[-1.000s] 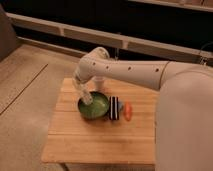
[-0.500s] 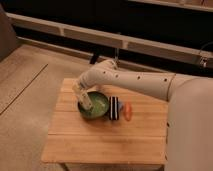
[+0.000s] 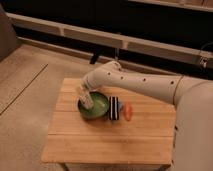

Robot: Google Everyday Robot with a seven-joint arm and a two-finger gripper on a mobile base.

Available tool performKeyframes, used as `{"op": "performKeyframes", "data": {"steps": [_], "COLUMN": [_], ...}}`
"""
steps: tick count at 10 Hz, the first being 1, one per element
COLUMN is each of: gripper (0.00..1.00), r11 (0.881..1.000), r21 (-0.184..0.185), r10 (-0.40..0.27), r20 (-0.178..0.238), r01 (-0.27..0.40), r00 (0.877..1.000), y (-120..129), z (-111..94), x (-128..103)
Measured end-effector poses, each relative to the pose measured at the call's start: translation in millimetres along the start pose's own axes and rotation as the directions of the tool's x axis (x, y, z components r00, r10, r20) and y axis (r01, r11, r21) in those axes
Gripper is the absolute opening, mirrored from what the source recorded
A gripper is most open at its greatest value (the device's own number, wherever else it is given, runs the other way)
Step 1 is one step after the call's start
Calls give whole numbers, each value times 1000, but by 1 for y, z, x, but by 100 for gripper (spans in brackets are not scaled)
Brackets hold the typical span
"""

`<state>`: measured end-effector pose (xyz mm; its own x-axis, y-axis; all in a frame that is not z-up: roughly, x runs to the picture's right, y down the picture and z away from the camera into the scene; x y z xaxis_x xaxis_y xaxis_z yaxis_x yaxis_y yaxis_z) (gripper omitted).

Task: Stand the bottle upright

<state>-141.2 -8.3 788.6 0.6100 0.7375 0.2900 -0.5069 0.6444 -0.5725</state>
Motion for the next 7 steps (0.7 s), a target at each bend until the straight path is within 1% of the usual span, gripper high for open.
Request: {"op": "performKeyframes", "data": {"steps": [1, 2, 3, 4, 6, 7], "gripper": [20, 30, 39, 50, 71, 78], "r11": [1000, 1000, 999, 999, 999, 999], "r21": [-12, -23, -35, -39, -31, -26], "r10": [0, 4, 7, 19, 35, 37], "r20": [9, 17, 16, 13, 6, -1], "r01": [0, -4, -7, -19, -34, -37], "r00": [1000, 1000, 1000, 1000, 999, 999], "y": [1, 1, 3, 1, -6, -8], "z": [2, 5, 6, 6, 2, -1], "x": [2, 3, 5, 9, 15, 18]}}
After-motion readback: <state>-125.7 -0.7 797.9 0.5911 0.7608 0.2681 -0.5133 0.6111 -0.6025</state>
